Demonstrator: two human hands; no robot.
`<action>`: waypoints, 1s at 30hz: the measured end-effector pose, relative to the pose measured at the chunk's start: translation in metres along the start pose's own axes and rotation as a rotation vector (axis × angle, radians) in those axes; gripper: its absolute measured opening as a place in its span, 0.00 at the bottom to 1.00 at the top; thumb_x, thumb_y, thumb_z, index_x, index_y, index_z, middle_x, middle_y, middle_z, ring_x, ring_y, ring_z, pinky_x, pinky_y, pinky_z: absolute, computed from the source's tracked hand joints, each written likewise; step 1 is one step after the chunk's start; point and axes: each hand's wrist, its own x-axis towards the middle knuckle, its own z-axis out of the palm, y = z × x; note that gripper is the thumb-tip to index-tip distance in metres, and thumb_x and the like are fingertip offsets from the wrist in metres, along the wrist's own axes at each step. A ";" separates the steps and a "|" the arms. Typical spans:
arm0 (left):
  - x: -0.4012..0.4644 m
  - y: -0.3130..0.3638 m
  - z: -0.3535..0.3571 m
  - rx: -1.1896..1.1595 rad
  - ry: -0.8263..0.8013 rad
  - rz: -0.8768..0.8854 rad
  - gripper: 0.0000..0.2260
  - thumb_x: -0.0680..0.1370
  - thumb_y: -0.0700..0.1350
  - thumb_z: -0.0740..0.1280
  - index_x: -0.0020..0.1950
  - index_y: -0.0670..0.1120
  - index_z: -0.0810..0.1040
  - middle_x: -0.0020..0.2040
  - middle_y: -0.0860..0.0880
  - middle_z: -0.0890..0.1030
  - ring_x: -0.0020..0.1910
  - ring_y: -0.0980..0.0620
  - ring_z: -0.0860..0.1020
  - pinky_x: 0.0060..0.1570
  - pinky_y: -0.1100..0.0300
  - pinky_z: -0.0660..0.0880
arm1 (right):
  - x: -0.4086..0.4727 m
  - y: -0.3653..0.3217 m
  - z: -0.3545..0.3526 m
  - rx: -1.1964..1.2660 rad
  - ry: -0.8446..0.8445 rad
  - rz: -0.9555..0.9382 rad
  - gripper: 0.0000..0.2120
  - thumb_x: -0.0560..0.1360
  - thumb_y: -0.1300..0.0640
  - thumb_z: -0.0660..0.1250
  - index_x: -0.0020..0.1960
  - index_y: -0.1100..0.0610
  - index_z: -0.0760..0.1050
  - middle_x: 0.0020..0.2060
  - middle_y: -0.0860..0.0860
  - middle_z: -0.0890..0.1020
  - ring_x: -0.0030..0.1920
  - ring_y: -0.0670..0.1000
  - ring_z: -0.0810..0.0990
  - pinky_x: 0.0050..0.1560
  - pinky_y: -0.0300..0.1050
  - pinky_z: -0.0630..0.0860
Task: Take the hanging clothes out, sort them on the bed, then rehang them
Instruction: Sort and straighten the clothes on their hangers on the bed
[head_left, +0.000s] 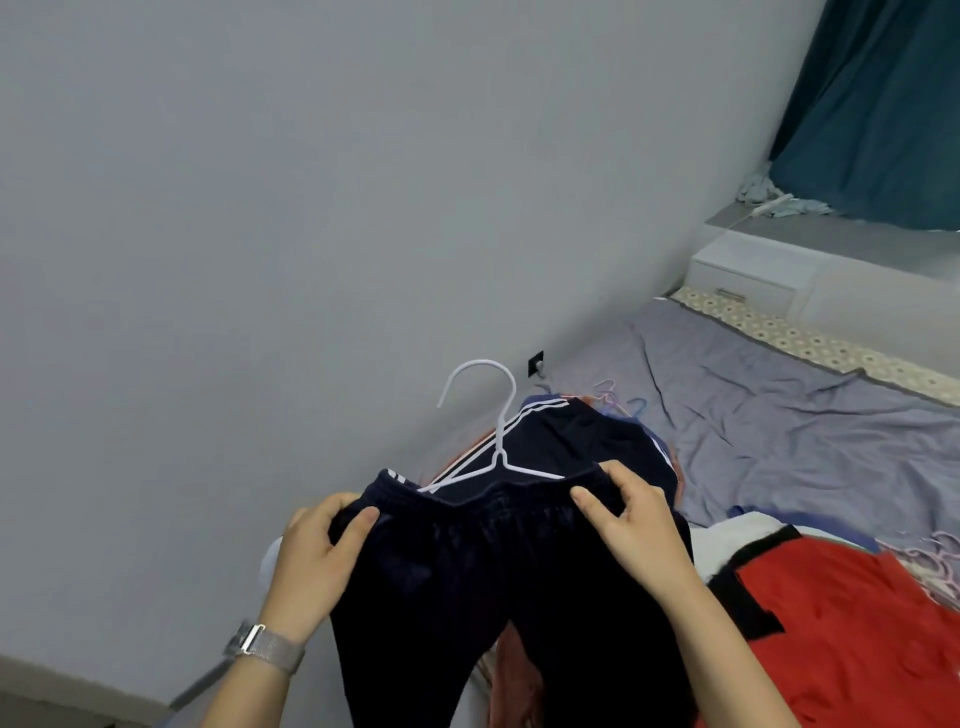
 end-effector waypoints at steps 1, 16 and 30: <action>0.014 0.004 0.004 0.000 -0.015 0.007 0.15 0.69 0.65 0.60 0.45 0.58 0.79 0.39 0.57 0.82 0.47 0.48 0.79 0.47 0.45 0.77 | 0.008 0.001 -0.004 0.002 0.012 0.005 0.15 0.69 0.35 0.62 0.50 0.42 0.74 0.42 0.45 0.81 0.49 0.55 0.76 0.56 0.52 0.73; 0.290 0.090 0.116 0.002 -0.113 0.221 0.10 0.79 0.48 0.62 0.39 0.47 0.76 0.37 0.48 0.79 0.45 0.42 0.76 0.46 0.49 0.73 | 0.135 0.035 -0.061 0.014 0.435 0.236 0.18 0.73 0.62 0.70 0.62 0.55 0.72 0.55 0.46 0.77 0.57 0.44 0.74 0.59 0.36 0.65; 0.468 0.079 0.346 0.384 -0.640 0.264 0.17 0.80 0.53 0.58 0.52 0.40 0.77 0.52 0.37 0.79 0.54 0.37 0.75 0.51 0.52 0.71 | 0.136 0.104 -0.024 -0.066 0.284 0.692 0.17 0.73 0.67 0.66 0.47 0.44 0.74 0.48 0.46 0.81 0.47 0.42 0.81 0.51 0.32 0.74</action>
